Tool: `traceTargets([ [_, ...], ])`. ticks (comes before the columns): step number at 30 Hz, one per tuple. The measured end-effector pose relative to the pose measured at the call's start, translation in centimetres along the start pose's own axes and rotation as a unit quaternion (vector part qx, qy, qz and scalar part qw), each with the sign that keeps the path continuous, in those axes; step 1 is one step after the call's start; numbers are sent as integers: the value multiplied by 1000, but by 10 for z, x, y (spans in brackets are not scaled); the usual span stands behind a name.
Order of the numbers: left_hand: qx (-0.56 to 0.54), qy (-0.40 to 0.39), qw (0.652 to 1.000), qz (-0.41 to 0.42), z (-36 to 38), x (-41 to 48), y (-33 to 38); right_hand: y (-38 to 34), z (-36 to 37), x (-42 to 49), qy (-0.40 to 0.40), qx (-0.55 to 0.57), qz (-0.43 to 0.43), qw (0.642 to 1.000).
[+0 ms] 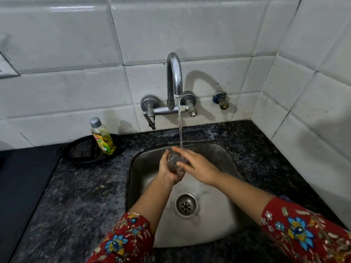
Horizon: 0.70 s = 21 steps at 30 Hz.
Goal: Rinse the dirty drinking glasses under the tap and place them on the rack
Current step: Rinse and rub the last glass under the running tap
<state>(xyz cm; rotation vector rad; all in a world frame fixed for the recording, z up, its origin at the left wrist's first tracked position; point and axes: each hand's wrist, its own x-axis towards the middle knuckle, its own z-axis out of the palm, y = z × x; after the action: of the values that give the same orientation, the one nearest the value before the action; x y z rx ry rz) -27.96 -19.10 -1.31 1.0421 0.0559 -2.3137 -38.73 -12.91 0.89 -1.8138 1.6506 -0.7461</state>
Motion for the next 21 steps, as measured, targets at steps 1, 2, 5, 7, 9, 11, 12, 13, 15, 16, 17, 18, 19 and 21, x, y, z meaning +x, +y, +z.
traceTargets([
  [1,14,8,1000,-5,1,-2,-1,3,-1,-2,14,6,-14,1000],
  [2,30,8,999,-7,3,-2,-3,5,0,-2,54,18,-26,998],
  [5,32,-22,999,-21,7,0,-12,1,9,1,249,-10,-25,968],
  [7,47,-48,998,-5,9,0,-15,-11,13,3,291,-68,8,954],
  [9,71,-80,994,33,8,3,-12,-21,15,4,258,-111,23,960],
  [11,120,-104,982,100,4,7,-6,-24,20,2,200,-106,38,973],
  [12,154,-90,975,129,3,8,-2,-23,24,0,172,-90,55,979],
  [13,193,-63,967,154,0,10,0,-22,27,-3,147,-65,75,984],
  [15,308,-25,929,202,-7,9,5,-17,28,-8,94,13,111,989],
  [16,365,-37,902,227,-10,7,8,-14,25,-10,61,49,122,989],
  [17,405,-57,880,242,-13,4,9,-11,22,-13,29,81,126,988],
  [18,429,-79,867,242,-15,0,12,-9,16,-15,11,105,125,986],
  [19,447,-99,856,241,-15,-5,15,-8,11,-17,15,115,116,986],
  [21,497,-146,818,251,-16,-11,24,-4,-3,-19,80,62,44,994],
])
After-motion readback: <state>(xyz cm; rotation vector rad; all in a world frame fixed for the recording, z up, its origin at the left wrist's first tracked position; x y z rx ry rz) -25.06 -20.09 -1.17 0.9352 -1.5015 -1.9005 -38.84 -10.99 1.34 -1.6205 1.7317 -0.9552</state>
